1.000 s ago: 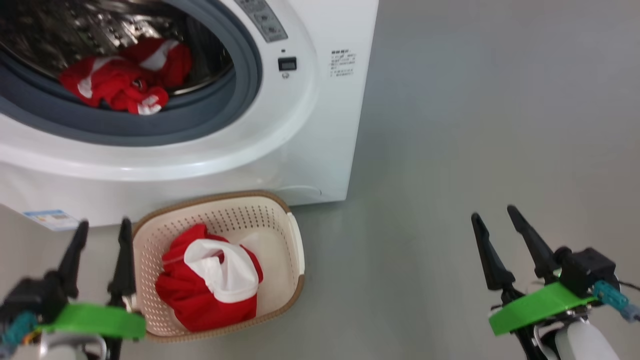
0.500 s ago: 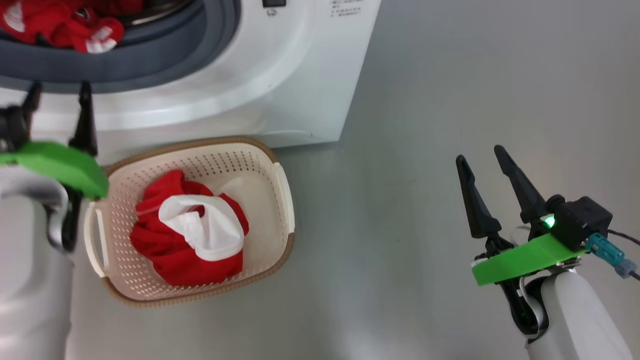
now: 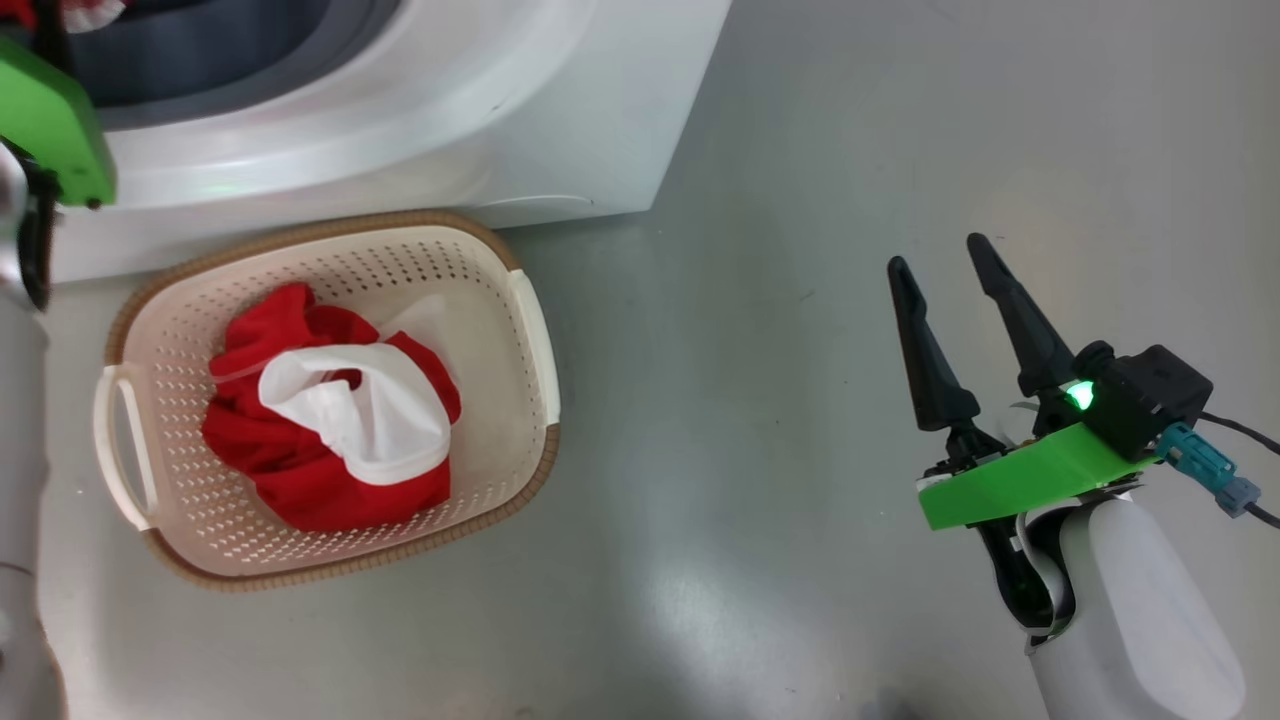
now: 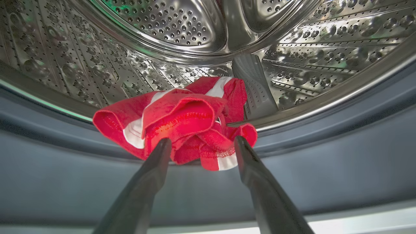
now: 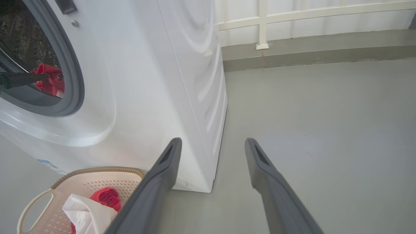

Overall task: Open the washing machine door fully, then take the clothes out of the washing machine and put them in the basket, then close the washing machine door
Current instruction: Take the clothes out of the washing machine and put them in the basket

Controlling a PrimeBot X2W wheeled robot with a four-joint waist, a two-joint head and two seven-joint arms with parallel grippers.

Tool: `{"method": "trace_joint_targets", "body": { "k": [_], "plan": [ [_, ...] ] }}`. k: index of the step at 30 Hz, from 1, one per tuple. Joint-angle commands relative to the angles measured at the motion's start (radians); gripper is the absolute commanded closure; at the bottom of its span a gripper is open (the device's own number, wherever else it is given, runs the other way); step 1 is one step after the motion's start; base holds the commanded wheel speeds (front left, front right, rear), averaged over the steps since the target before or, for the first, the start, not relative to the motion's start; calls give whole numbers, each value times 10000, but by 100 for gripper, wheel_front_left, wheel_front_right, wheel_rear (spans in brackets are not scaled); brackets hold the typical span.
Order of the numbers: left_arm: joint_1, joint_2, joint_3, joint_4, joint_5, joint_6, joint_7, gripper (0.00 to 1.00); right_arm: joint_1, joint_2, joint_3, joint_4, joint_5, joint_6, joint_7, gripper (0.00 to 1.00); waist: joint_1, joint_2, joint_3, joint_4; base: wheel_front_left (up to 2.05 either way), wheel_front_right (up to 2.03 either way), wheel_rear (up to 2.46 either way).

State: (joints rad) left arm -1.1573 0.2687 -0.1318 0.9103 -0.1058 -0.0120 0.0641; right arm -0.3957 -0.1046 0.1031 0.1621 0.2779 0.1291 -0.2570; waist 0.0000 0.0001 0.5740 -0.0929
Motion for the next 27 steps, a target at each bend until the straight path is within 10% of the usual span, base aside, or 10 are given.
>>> {"method": "trace_joint_targets", "body": {
  "k": [1,24,27],
  "plan": [
    [-461,618,85,125,146,178,87,0,-2,88,278,-234,-150,16,-48,0,0,-1,166,-144,0,0,0],
    [-2451,1462,-573,3045,529,223,-263,0,-177,451,572,-243,-12,16,-48,0,0,-1,585,-1142,0,0,0],
    [-2474,1552,-578,3240,429,131,-547,82,-157,485,591,-232,12,16,-48,0,0,-1,531,-1255,0,0,0]
  ]
}}
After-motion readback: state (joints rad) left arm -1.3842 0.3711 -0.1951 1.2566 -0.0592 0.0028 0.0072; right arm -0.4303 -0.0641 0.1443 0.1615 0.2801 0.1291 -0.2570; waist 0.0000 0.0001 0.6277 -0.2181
